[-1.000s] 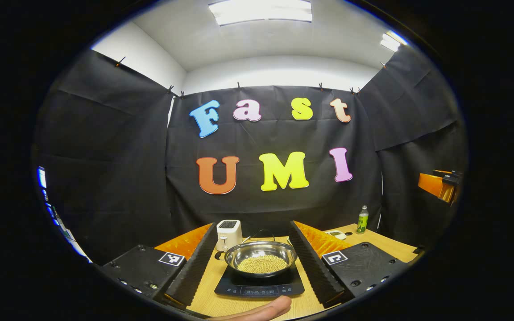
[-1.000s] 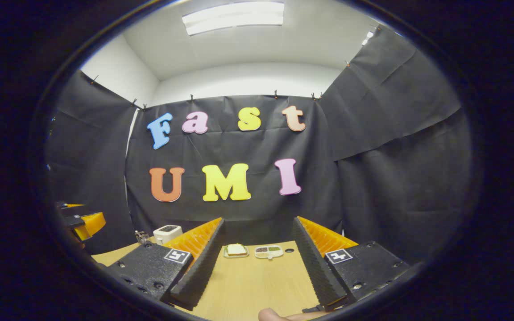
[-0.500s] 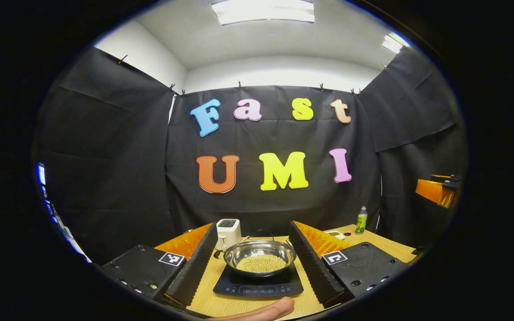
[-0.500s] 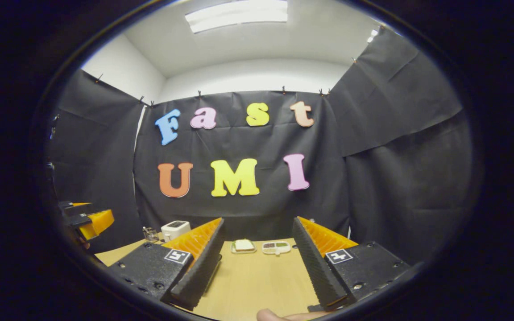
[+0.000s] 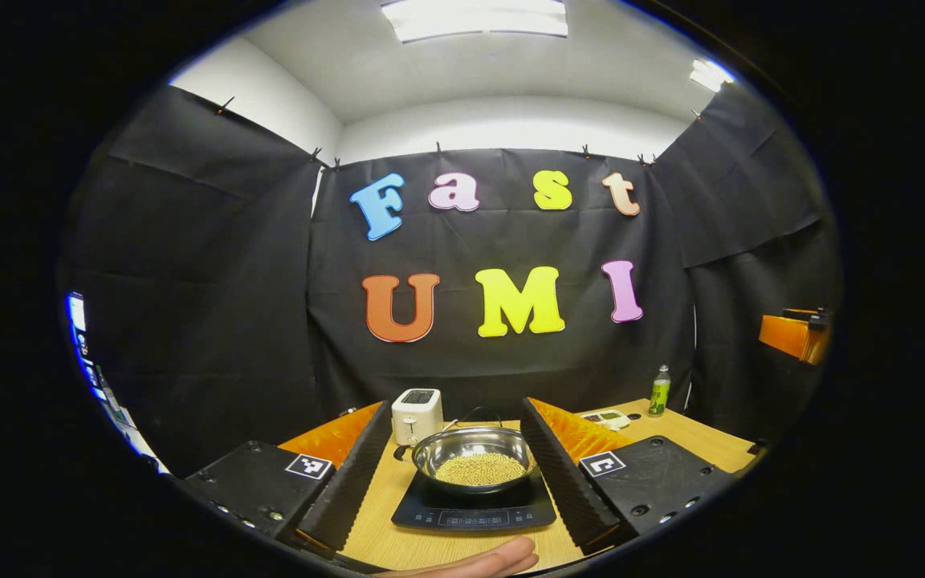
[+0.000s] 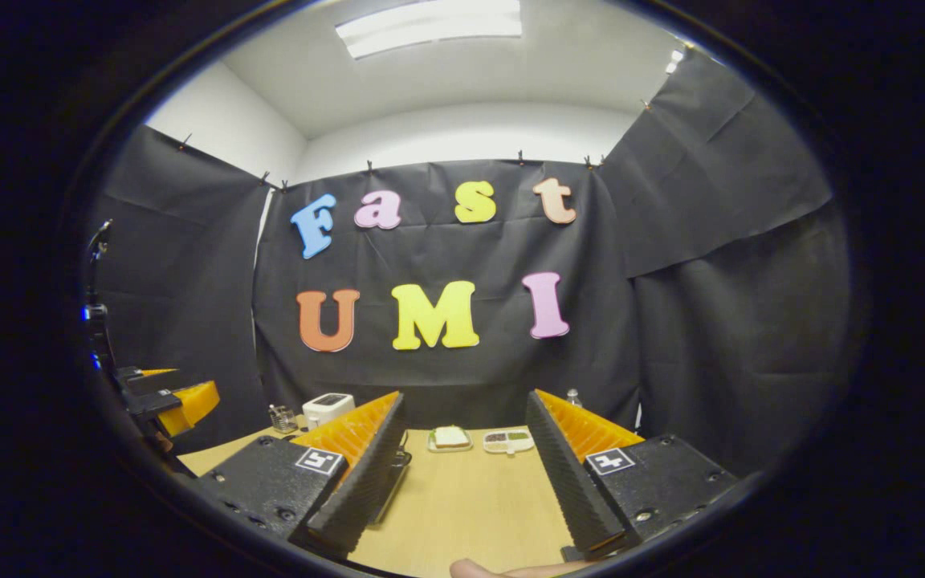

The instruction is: First push the handle of the pot to place it horizontally, then grasp the pot with both hands and set it on the induction cooktop.

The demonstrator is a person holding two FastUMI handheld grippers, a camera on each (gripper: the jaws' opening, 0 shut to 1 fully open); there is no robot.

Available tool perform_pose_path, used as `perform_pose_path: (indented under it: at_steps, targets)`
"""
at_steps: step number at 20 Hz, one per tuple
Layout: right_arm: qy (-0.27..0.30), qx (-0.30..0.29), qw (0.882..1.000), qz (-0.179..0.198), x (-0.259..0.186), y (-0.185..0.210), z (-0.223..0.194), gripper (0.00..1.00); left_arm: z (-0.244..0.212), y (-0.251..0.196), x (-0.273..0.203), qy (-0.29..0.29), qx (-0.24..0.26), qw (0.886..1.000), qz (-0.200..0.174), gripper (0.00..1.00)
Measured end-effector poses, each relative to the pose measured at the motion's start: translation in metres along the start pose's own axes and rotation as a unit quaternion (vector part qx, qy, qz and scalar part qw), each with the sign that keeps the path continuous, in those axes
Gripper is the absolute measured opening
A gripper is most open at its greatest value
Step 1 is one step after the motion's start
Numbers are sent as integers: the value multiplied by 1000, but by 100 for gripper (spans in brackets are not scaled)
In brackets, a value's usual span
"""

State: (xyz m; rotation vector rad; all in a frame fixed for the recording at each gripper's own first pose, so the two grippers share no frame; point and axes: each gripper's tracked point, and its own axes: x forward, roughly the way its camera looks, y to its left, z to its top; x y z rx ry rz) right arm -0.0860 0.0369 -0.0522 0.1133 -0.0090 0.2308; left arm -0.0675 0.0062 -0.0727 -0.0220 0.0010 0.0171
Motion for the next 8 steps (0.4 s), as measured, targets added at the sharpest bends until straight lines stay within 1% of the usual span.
perform_pose_path:
  at_steps: [2, 3, 7, 8]
  targets:
    - [6, -2, 1000, -1, 1, -1, -4, 95, -3, 2, -1, 5, -6, 1000, 2, 96]
    - [8, -1, 1000, 0, 1, -1, -5, 94, -2, 3, -1, 5, -7, 1000, 3, 96]
    - [5, 9, 1000, 0, 3, 1, -5, 94, 0, 5, -1, 0, 0, 1000, 2, 96]
    - [7, 11, 1000, 1, 3, 2, -8, 94, -2, 6, -1, 1, -1, 1000, 3, 89]
